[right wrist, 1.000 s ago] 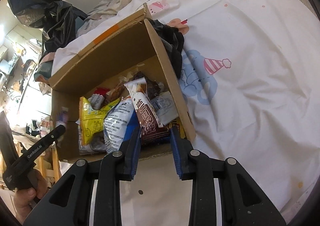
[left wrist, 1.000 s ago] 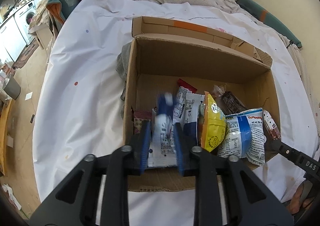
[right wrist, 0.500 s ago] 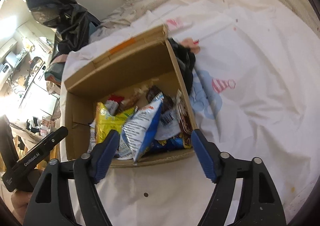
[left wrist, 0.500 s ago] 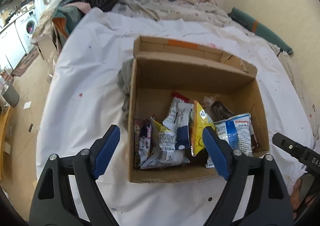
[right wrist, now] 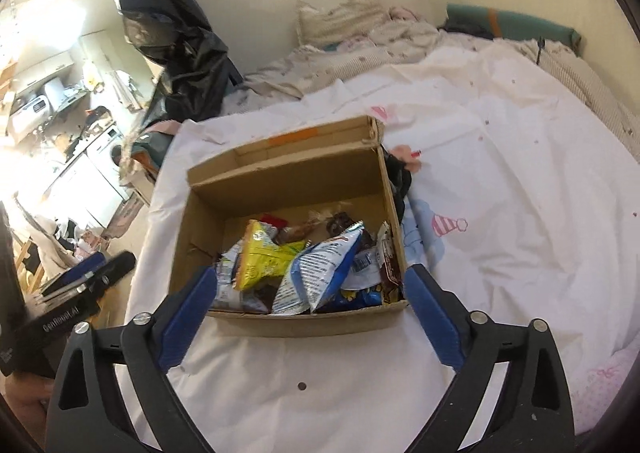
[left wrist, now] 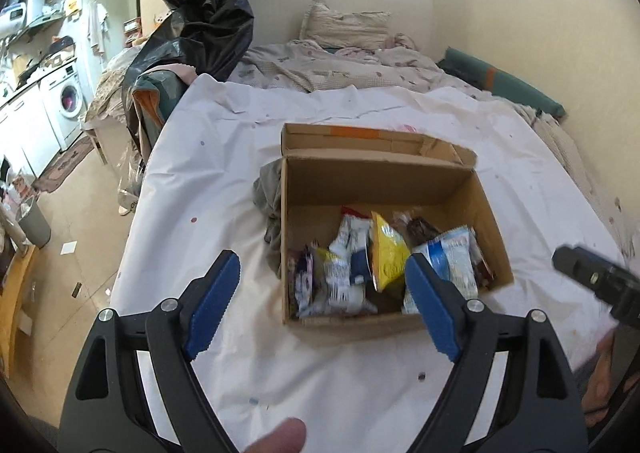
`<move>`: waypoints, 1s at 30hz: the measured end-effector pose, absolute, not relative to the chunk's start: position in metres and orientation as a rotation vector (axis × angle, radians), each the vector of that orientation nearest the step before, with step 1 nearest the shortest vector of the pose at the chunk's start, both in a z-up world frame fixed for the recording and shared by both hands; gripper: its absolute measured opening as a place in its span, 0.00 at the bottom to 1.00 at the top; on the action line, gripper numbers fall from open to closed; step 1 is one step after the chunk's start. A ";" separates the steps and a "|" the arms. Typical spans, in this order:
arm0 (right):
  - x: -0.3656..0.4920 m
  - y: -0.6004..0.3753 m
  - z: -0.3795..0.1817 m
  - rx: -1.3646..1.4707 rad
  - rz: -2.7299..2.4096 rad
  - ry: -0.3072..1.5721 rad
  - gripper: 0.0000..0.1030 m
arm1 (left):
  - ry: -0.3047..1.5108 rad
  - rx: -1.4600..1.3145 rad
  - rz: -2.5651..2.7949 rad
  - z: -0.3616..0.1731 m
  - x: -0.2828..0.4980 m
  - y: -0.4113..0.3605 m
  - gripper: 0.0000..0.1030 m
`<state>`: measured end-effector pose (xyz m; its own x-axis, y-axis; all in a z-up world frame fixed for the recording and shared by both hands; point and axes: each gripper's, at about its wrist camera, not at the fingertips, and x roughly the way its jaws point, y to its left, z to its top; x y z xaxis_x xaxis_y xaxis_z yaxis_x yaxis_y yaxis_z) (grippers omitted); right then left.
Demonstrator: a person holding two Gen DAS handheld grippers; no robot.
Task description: Organize snacks
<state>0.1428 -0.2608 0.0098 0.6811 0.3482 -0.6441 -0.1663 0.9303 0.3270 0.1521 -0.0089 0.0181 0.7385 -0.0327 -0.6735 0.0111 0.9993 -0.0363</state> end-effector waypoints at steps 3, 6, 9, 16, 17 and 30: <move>0.126 -0.255 0.018 0.198 0.309 0.725 0.98 | 0.739 -0.043 -0.020 0.020 0.131 -0.003 0.80; 0.111 -0.254 0.021 0.195 0.340 0.680 0.98 | 0.726 -0.055 -0.009 0.024 0.114 0.003 0.80; 0.101 -0.255 0.019 0.201 0.323 0.675 0.99 | 0.713 -0.065 0.010 0.026 0.099 0.009 0.80; 0.086 -0.248 0.002 0.190 0.281 0.711 0.99 | 0.683 -0.079 0.052 0.018 0.077 0.017 0.93; 0.084 -0.248 0.001 0.198 0.280 0.707 0.99 | 0.676 -0.085 0.055 0.018 0.075 0.018 0.97; 0.086 -0.236 -0.006 0.140 0.237 0.654 1.00 | 0.674 -0.056 0.046 0.006 0.081 0.006 1.00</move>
<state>0.0861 -0.2356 -0.0064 0.7680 0.2613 -0.5848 -0.1733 0.9637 0.2031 0.0806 0.0058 0.0062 0.7804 0.0242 -0.6248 -0.0603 0.9975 -0.0367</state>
